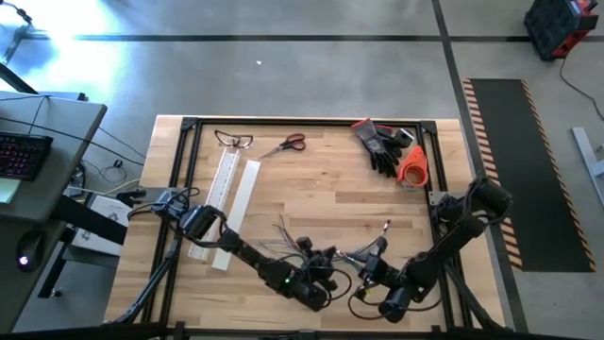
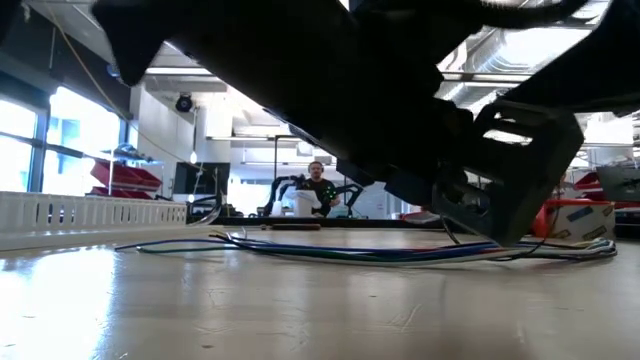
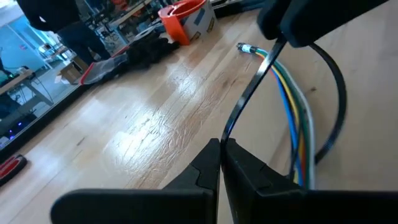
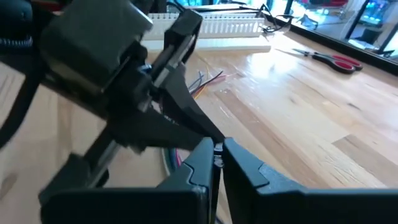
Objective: Ziptie cables
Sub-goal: Wrap the black zip tie around the cable
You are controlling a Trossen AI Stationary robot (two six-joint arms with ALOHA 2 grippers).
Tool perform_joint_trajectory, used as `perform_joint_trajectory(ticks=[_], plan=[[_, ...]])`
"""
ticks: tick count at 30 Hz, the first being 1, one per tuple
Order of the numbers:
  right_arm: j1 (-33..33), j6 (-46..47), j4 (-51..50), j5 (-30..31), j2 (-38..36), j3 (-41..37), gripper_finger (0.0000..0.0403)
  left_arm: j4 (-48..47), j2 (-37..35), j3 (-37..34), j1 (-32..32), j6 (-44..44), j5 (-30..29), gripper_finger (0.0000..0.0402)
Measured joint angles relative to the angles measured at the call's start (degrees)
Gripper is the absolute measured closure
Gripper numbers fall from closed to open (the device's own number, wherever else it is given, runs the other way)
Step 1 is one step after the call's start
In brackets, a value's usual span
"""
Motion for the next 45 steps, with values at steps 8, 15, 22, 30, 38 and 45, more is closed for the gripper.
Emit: perform_joint_trajectory(ticks=[8,15,22,30,38,45], plan=[[3.2,2.2,-3.9,-0.8,0.0,0.0,0.0400,4.5,0.0,0.0,-0.9,6.6,-1.7,0.0401],[5.7,7.3,-11.5,-0.3,0.0,0.0,0.0401,9.5,-0.5,0.0,-0.7,13.9,6.5,0.0359],[6.1,7.7,-11.5,1.5,0.2,0.0,0.0402,11.2,-1.9,0.0,0.0,18.2,10.6,0.0282],[7.1,7.8,-9.4,6.3,3.3,0.0,0.0402,14.9,-2.0,0.0,1.8,25.0,28.6,0.0236],[9.0,8.8,-9.7,5.2,3.3,0.0,0.0403,16.2,-2.0,0.0,3.0,24.8,29.2,0.0234],[10.6,8.8,-9.6,1.5,3.1,0.0,0.0403,18.3,-2.0,0.0,1.4,29.1,29.9,0.0234]])
